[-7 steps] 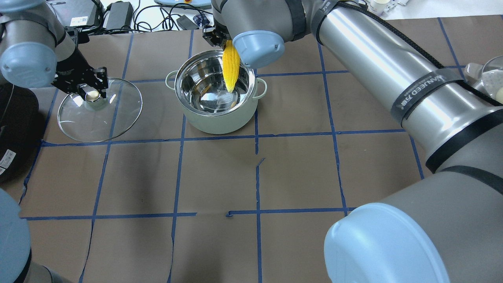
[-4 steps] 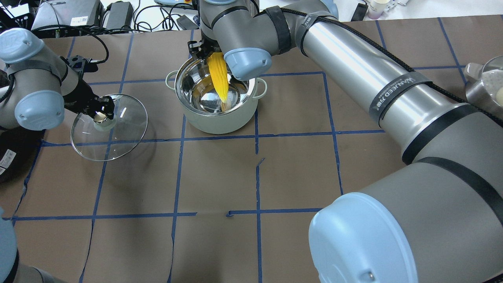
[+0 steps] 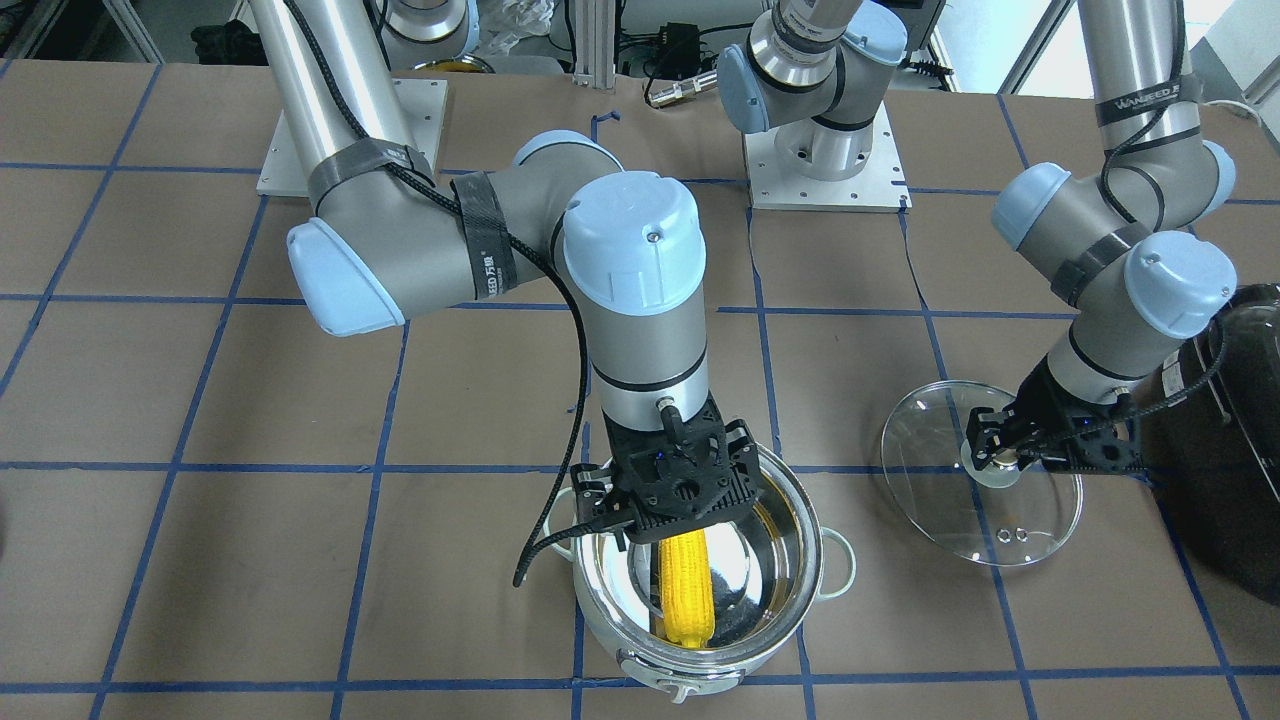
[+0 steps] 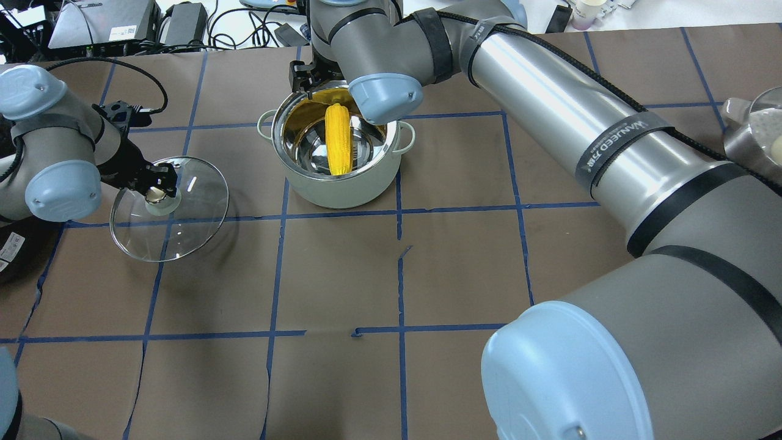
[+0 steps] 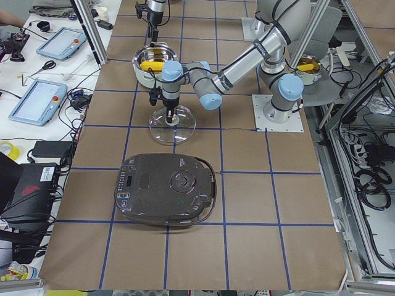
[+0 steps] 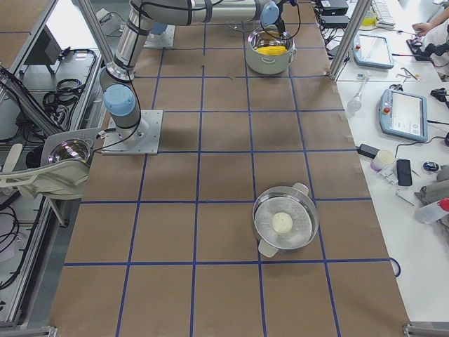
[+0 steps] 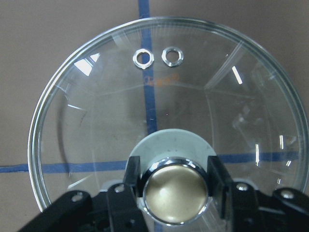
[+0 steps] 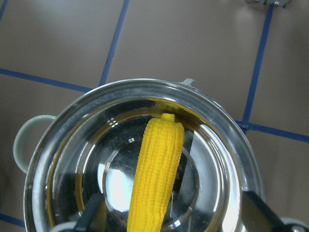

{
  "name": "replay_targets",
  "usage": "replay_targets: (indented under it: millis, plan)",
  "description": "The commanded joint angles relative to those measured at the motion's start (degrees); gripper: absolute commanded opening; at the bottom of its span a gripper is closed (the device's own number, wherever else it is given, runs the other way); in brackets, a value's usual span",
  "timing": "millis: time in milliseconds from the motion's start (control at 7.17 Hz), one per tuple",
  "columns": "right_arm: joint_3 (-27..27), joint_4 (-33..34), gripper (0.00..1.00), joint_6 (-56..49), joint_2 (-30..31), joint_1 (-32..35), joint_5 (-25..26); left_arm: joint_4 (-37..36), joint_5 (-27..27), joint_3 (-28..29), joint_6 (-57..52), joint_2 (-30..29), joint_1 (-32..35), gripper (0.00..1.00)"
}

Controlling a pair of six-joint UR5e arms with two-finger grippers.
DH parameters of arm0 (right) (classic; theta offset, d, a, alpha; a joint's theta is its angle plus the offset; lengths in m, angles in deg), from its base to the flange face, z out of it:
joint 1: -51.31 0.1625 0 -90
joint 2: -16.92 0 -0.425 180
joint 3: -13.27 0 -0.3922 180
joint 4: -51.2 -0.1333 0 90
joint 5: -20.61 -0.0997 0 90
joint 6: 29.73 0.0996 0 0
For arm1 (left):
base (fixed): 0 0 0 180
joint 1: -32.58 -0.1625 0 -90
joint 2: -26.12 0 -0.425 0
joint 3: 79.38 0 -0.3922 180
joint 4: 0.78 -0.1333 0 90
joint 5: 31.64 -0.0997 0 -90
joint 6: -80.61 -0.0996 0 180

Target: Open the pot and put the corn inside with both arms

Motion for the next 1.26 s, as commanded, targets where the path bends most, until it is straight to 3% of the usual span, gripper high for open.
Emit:
replay_targets:
  millis: [0, 140, 419, 558, 698, 977, 1116]
  plan:
    - [2.2, -11.3, 1.0, 0.4, 8.1, -5.0, 2.4, -0.8, 1.7, -0.5, -0.3, -0.9, -0.2, 0.0]
    - [4.0, -19.6, 1.0, -0.2, 13.2, -9.6, 2.3, -1.6, 1.6, -0.4, -1.5, -1.4, -0.2, 0.0]
    - [7.9, -24.9, 1.0, -0.4, 19.7, -16.7, 2.8, -2.3, 1.5, -0.4, -1.6, -1.5, -0.2, 0.0]
    - [9.3, -27.7, 1.0, -0.6, 21.5, -19.0, 2.8, -2.4, 1.5, -0.2, -1.7, -1.6, -0.2, 0.21]
    - [9.5, -33.6, 1.0, -0.6, 22.0, -20.8, 2.6, -2.4, 1.5, -0.2, -1.5, -2.0, -0.2, 0.99]
    - [11.9, -36.1, 1.0, -2.2, 23.1, -21.3, 2.3, -1.5, 0.9, 1.8, -1.1, -1.3, 0.2, 1.0]
    - [13.6, -35.7, 1.0, -8.7, 24.3, -21.4, 2.8, 5.1, 0.8, 5.1, -1.0, 0.3, 1.2, 1.0]
